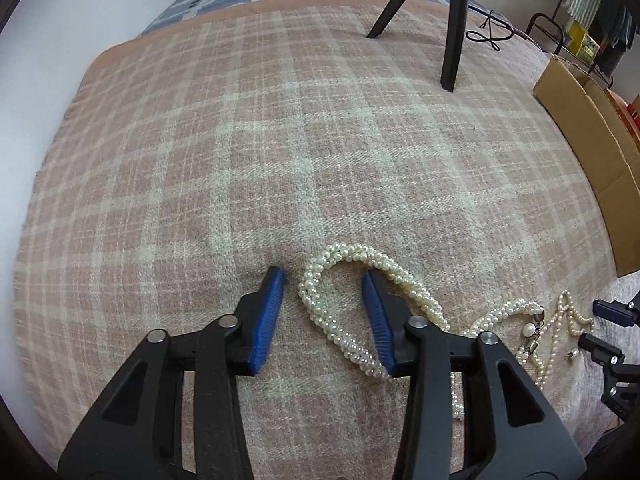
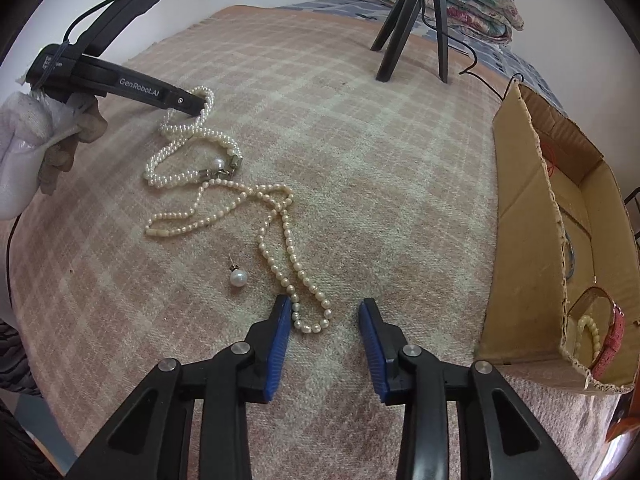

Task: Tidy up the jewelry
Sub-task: 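Close the left tool on the twisted pearl necklace while the right tool grasps the long pearl strand, then lift the pearl necklaces in both tools and carry them over the box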

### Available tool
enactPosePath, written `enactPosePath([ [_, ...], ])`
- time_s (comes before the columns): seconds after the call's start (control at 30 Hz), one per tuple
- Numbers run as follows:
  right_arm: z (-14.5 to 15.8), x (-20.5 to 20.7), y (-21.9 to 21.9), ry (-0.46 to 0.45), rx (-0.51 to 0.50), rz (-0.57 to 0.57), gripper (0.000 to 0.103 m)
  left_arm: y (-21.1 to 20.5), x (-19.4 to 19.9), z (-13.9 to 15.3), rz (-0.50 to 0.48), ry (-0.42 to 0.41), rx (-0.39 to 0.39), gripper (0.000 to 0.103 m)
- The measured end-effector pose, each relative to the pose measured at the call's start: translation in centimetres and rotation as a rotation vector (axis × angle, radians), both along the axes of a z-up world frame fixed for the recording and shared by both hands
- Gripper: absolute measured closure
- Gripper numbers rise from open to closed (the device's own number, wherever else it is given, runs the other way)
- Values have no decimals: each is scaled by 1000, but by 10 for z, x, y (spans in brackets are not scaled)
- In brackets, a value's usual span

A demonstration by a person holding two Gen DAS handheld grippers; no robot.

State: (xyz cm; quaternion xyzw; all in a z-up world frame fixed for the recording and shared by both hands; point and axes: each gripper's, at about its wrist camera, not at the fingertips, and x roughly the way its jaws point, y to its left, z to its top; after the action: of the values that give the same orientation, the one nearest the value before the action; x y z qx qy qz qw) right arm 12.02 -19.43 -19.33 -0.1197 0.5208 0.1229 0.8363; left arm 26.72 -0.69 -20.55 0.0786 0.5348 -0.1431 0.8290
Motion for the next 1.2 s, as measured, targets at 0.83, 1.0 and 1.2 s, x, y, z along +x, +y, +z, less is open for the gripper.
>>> enactPosePath([
  [0.83, 62, -7, -3, -135, 181, -23, 97, 25, -14, 83, 18, -125, -195, 97],
  [1.0, 83, -10, 0, -183, 212, -21, 97, 30, -17, 106, 32, -159, -246, 97],
  [1.2, 109, -15, -2, -242, 259, -20, 97, 23, -23, 128, 13, -204, -271, 97],
])
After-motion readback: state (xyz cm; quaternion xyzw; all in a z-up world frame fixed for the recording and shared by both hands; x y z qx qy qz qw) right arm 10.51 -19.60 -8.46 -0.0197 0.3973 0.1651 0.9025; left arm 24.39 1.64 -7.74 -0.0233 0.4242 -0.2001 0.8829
